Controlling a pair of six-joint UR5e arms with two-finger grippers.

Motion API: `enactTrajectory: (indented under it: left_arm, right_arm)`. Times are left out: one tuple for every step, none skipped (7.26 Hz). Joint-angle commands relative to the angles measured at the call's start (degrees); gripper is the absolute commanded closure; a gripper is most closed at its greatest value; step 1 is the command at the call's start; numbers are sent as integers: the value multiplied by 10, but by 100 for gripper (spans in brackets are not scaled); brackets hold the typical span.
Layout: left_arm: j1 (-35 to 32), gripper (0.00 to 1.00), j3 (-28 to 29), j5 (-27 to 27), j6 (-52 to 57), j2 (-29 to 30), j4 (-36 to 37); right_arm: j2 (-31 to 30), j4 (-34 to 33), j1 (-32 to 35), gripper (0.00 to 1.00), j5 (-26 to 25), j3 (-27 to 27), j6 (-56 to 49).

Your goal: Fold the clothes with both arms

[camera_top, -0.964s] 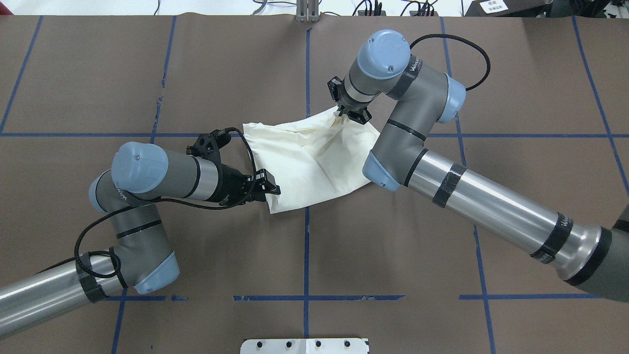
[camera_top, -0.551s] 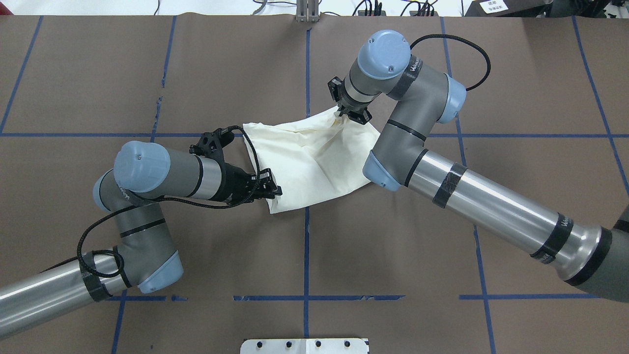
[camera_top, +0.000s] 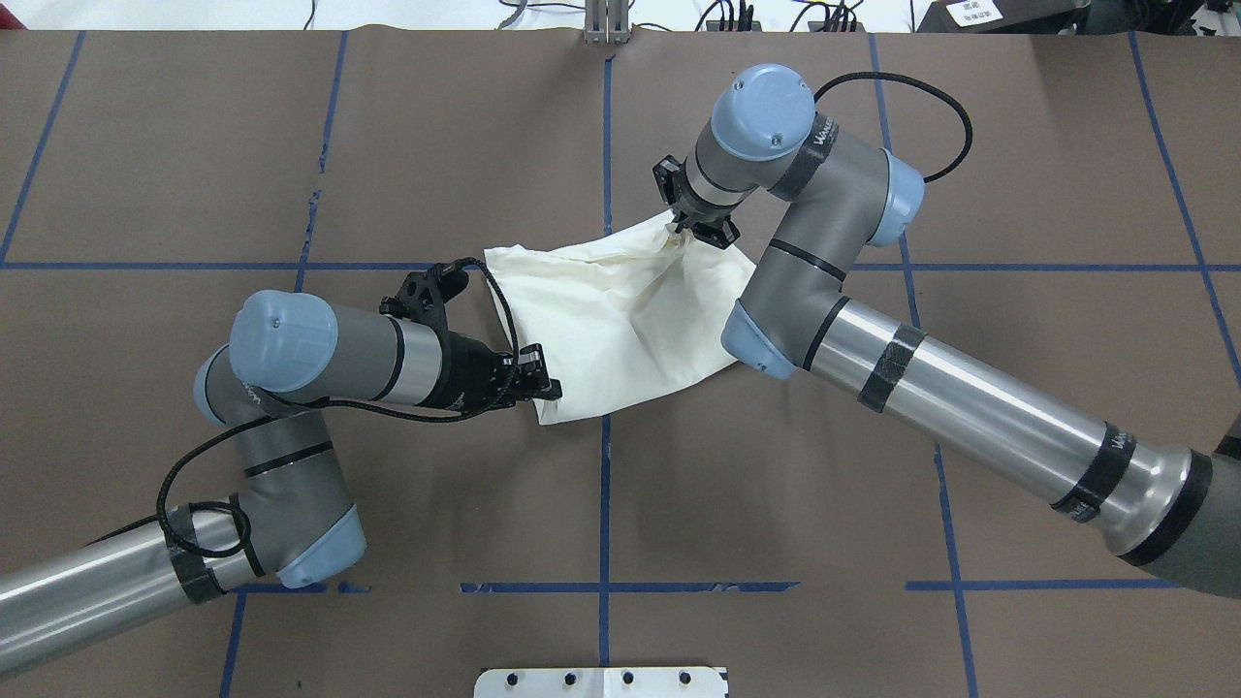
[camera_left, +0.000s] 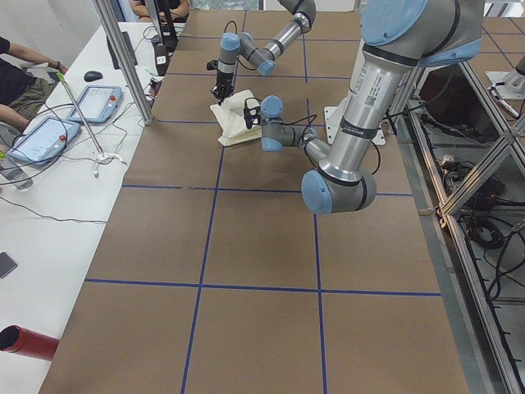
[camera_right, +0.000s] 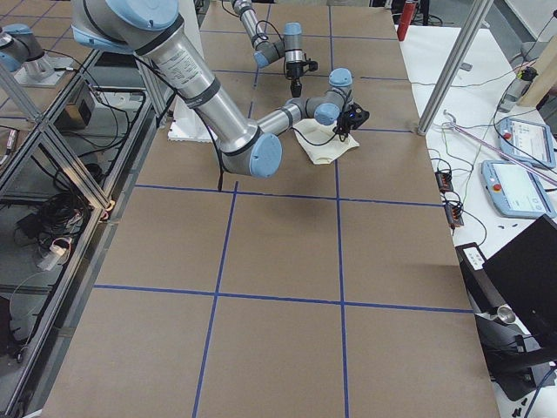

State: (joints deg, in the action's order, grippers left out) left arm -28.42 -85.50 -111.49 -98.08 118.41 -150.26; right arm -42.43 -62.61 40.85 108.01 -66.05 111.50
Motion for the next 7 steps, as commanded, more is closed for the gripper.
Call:
enactTrajectory:
  left_arm:
    - [32, 100, -1, 0, 1, -5, -6]
    - [38, 100, -2, 0, 1, -5, -10]
    - [39, 100, -2, 0, 1, -6, -9]
    - [39, 100, -3, 1, 1, -17, -10]
    - [39, 100, -16, 1, -4, -17, -9]
    - [39, 60, -24, 3, -21, -18, -7]
    - [35, 41, -39, 1, -22, -21, -5]
  right_arm:
    - [-1, 0, -1, 100, 0, 7, -1]
    - [0, 0, -1, 100, 0, 8, -1]
    - [2, 0, -2, 100, -1, 8, -1]
    - [2, 0, -2, 100, -1, 14, -1]
    - [3, 0, -2, 99, -1, 15, -1]
    - [3, 0, -2, 1, -1, 20, -15]
    - [4, 0, -1, 0, 0, 19, -40]
